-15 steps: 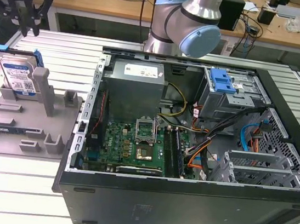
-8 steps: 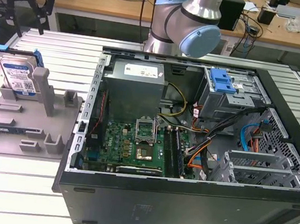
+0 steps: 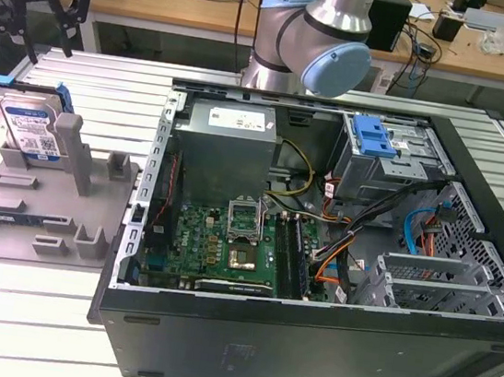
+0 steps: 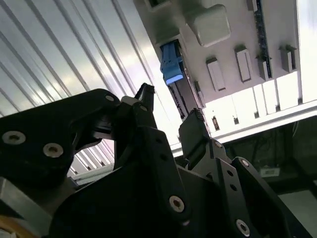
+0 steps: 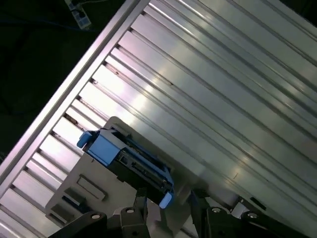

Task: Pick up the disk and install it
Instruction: 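Pick up the disk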

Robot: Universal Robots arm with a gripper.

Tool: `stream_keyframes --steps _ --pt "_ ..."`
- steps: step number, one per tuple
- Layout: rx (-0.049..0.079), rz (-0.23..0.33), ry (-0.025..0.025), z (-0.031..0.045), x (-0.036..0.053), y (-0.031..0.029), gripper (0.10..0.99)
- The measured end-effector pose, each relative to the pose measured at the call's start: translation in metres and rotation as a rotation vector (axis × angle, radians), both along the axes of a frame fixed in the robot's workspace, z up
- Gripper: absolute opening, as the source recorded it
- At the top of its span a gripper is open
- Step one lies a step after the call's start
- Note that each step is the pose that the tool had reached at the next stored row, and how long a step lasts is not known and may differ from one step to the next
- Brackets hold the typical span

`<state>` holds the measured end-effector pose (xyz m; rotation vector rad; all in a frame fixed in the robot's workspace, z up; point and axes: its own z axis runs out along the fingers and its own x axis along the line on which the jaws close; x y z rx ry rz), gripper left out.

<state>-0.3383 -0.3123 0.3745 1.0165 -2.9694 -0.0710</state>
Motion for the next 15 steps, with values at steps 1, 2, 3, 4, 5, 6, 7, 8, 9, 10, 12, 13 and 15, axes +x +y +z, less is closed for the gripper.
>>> stream_keyframes --steps 1,2,3,4,5,6,7,8,9,10,12,13,15 --pt "0.000 0.020 0.0000 0.0000 0.0000 0.0000 0.482" --pt "0.000 0.060 0.0000 0.0000 0.0000 0.0000 0.482" --pt "0.000 0.086 0.0000 0.0000 0.0000 0.0000 0.482" --pt "0.000 0.104 0.0000 0.0000 0.0000 0.0000 0.482" --pt "0.000 0.136 0.0001 0.0000 0.0000 0.0000 0.482" --pt "0.000 0.178 0.0000 0.0000 0.0000 0.0000 0.482" --pt "0.000 0.197 0.0001 0.0000 0.0000 0.0000 0.482" --pt "0.000 0.216 0.0000 0.0000 0.0000 0.0000 0.482" --pt "0.000 0.236 0.0001 0.0000 0.0000 0.0000 0.482" --pt "0.000 0.255 0.0000 0.0000 0.0000 0.0000 0.482" --pt "0.000 0.294 -0.0002 0.0000 0.0000 0.0000 0.482" --pt "0.000 0.319 -0.0001 0.0000 0.0000 0.0000 0.482" --pt "0.000 0.372 -0.0005 -0.0001 0.0000 0.0000 0.482"
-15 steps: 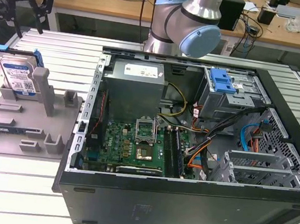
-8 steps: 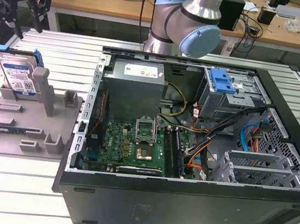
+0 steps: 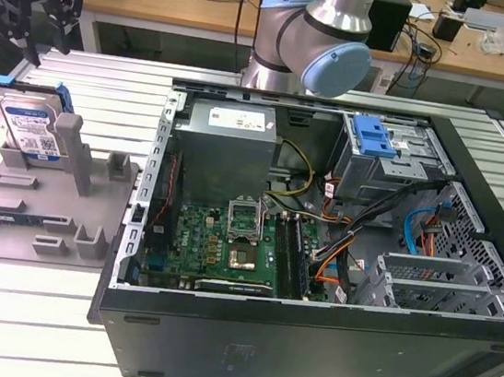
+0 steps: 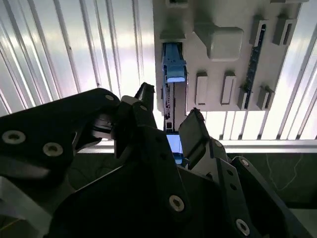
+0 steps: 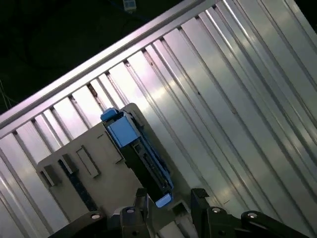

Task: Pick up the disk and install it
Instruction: 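Pick up the disk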

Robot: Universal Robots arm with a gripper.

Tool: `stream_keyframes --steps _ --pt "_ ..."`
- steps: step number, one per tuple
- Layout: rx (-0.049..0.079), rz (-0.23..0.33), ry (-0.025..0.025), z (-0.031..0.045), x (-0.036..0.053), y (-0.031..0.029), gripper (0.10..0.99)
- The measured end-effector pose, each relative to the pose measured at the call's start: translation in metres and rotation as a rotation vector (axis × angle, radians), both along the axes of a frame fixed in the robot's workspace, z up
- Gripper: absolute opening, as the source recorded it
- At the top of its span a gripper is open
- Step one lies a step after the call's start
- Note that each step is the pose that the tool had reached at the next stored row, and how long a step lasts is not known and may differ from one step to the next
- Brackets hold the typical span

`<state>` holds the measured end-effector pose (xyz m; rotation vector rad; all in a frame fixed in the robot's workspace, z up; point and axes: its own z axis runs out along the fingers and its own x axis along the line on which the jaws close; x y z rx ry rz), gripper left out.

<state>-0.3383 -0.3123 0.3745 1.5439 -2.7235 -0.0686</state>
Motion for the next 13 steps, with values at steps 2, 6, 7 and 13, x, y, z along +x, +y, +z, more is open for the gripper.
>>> stream_keyframes --steps 2,6,7,13 --pt "-0.001 0.078 -0.0001 0.0000 0.0000 0.0000 0.482" --pt "-0.001 0.150 -0.0003 -0.0001 0.0000 0.0000 0.482" --pt "-0.001 0.167 -0.0003 -0.0001 0.0000 0.0000 0.482" --pt "-0.004 0.289 -0.0001 -0.0002 0.0000 0.0000 0.482"
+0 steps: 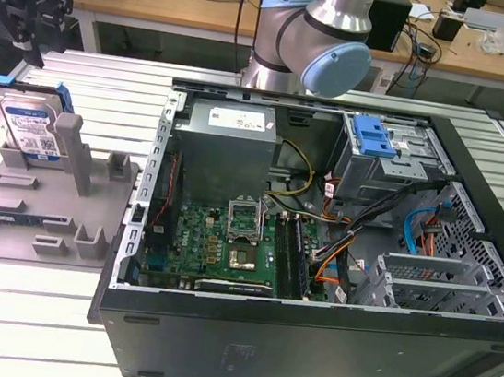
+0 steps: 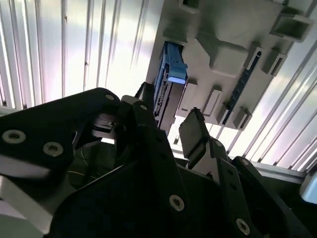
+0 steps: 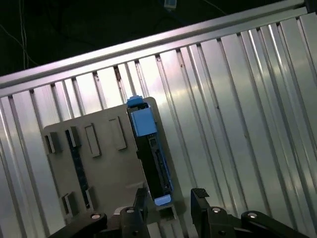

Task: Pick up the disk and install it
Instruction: 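Pick up the disk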

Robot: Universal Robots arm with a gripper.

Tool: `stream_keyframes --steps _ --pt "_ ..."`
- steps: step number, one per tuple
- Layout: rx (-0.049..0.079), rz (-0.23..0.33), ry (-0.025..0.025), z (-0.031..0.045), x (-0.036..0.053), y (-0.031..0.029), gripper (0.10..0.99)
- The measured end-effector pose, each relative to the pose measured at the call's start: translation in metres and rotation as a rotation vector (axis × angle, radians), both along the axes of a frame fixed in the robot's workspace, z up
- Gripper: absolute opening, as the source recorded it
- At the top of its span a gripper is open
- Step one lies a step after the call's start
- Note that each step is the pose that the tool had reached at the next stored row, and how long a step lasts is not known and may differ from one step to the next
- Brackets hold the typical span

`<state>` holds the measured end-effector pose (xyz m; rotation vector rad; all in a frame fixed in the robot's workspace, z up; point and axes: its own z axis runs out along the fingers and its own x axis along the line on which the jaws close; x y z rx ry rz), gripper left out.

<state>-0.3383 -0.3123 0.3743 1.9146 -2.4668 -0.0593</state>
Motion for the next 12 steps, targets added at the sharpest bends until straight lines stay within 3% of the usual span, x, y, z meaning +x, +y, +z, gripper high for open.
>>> stream_keyframes --steps 4,7,12 --pt "-0.004 0.068 -0.0003 -0.0002 0.0000 0.0000 0.482" --pt "-0.006 0.120 -0.0039 -0.0013 0.0000 0.0002 0.482" --pt "-0.009 0.142 -0.0044 -0.0016 0.0000 0.0004 0.482"
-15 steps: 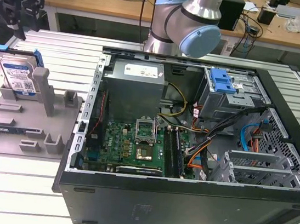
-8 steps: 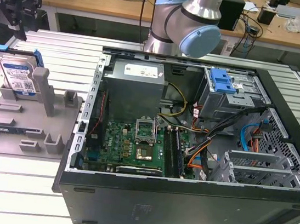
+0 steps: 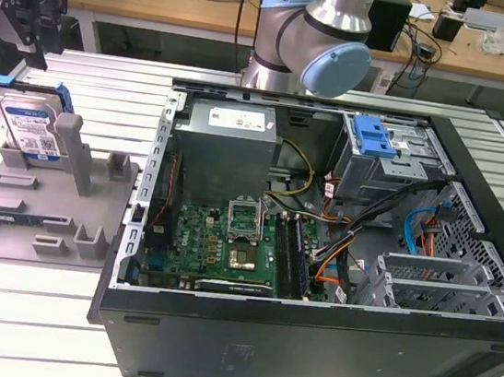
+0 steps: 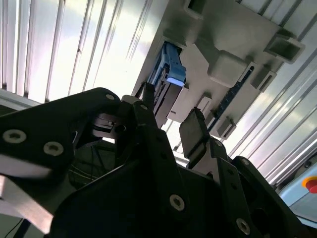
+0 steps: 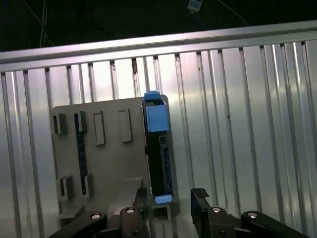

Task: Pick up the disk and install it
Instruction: 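Pick up the disk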

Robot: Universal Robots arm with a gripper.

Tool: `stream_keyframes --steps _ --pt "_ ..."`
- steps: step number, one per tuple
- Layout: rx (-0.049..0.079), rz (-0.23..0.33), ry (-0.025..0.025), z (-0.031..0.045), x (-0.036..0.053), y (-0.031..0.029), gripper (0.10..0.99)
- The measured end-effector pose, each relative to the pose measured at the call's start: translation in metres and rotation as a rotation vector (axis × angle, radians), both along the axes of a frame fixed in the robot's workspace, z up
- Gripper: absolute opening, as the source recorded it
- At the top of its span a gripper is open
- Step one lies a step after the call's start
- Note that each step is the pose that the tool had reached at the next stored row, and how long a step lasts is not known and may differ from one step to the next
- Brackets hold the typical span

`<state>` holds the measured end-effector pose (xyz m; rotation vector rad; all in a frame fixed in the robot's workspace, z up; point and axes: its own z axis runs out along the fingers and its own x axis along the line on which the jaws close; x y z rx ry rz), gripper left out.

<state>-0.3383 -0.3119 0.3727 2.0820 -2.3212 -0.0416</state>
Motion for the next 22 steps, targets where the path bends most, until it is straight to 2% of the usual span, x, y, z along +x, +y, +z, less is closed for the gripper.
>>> stream_keyframes --steps 3,5,7,8,9,12,18,20,22 --pt "-0.002 0.005 -0.0037 0.0000 0.0000 0.0014 0.482" --pt "-0.003 0.016 -0.0113 -0.0005 0.0000 0.0032 0.482" --pt "-0.005 0.026 -0.0222 -0.0012 0.0000 0.0047 0.482" --pt "-0.009 0.030 -0.0315 -0.0021 -0.0004 0.0062 0.482" --pt "-0.009 0.031 -0.0346 -0.0026 -0.0014 0.0067 0.482" --pt "-0.009 0.044 -0.0362 -0.0041 -0.0050 0.0071 0.482" --pt "-0.009 0.095 -0.0360 -0.0046 -0.0094 0.0071 0.482" --pt "-0.009 0.097 -0.0361 -0.0050 -0.0152 0.0071 0.482" --pt "-0.009 0.098 -0.0361 -0.0060 -0.0246 0.0071 0.482"
